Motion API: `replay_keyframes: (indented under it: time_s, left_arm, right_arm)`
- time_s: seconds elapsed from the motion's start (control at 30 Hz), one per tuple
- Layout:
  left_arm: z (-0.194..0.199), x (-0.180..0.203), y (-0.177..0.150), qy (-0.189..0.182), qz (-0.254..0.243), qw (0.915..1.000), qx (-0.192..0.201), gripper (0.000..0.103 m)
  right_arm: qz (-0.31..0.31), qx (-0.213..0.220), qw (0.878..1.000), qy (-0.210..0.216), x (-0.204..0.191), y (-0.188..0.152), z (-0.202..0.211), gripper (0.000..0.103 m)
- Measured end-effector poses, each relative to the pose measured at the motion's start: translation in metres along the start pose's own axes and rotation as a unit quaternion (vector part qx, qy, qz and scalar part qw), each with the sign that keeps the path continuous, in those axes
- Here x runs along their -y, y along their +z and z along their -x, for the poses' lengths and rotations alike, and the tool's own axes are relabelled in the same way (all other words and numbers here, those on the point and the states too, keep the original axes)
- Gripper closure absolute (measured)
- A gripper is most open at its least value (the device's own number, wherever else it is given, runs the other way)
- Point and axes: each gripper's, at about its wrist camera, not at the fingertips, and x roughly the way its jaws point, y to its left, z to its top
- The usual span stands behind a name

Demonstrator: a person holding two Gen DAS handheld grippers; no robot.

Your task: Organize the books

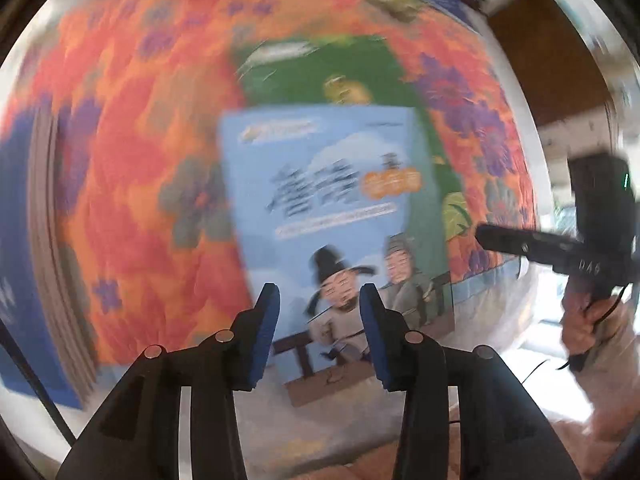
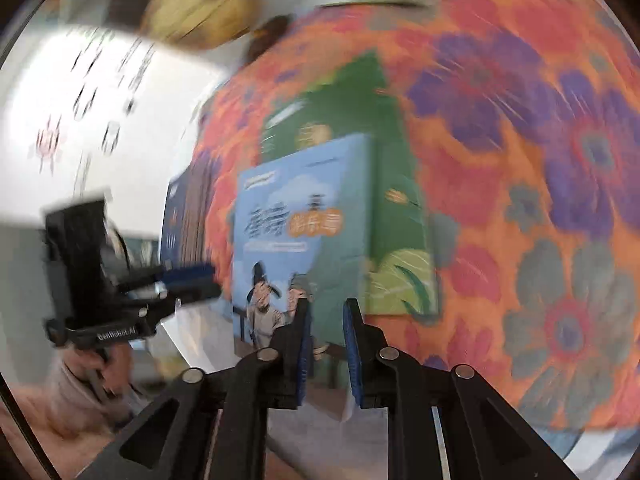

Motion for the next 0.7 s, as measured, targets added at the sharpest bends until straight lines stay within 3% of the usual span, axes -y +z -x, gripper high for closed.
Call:
replay_keyframes:
  time_s: [0.1, 0.13, 0.17, 0.23, 0.4, 0.53, 0.6, 0.67, 0.7]
  left_arm:
    - [-0.013, -0.033, -0.008, 0.026, 0.038, 0.9987, -0.023, 0.063]
    - [-0.017, -0.041, -0.009, 0.021, 0.047, 0.9982, -0.032, 0.063]
    - [-0.021, -0.047, -0.011, 0.001, 0.055, 0.9977, -0.04, 0.063]
    - [-0.025, -0.052, -0.012, -0.037, 0.061, 0.9963, -0.047, 0.06]
    - [-0.029, -0.05, -0.007, -0.083, 0.062, 0.9941, -0.032, 0.049]
    - [-0.03, -0.054, -0.001, -0.115, 0.062, 0.9911, -0.028, 0.048]
    - [-0.032, -0.052, 0.001, -0.131, 0.057, 0.9895, -0.023, 0.048]
    - [-0.031, -0.05, 0.0, -0.158, 0.047, 0.9861, -0.024, 0.049]
    - [-0.033, -0.046, 0.0, -0.165, 0.044, 0.985, -0.027, 0.05]
  right_arm:
    - [-0.006, -0.031, 0.999, -0.033, 0.004, -0.004, -0.018, 0.077]
    - [-0.01, -0.037, 0.999, -0.029, 0.006, -0.004, -0.022, 0.065]
    - [-0.014, -0.043, 0.999, -0.022, 0.007, -0.003, -0.028, 0.047]
    - [-0.016, -0.039, 0.999, 0.0, 0.007, -0.002, -0.034, 0.041]
    - [-0.007, -0.04, 0.998, 0.047, 0.01, 0.003, -0.045, 0.039]
    - [0.015, -0.055, 0.996, 0.073, 0.01, 0.005, -0.048, 0.039]
    - [0.012, -0.058, 0.994, 0.087, 0.016, 0.004, -0.047, 0.043]
    - [0.001, -0.067, 0.993, 0.101, 0.023, 0.004, -0.048, 0.064]
    - [-0.003, -0.081, 0.991, 0.109, 0.023, 0.001, -0.053, 0.067]
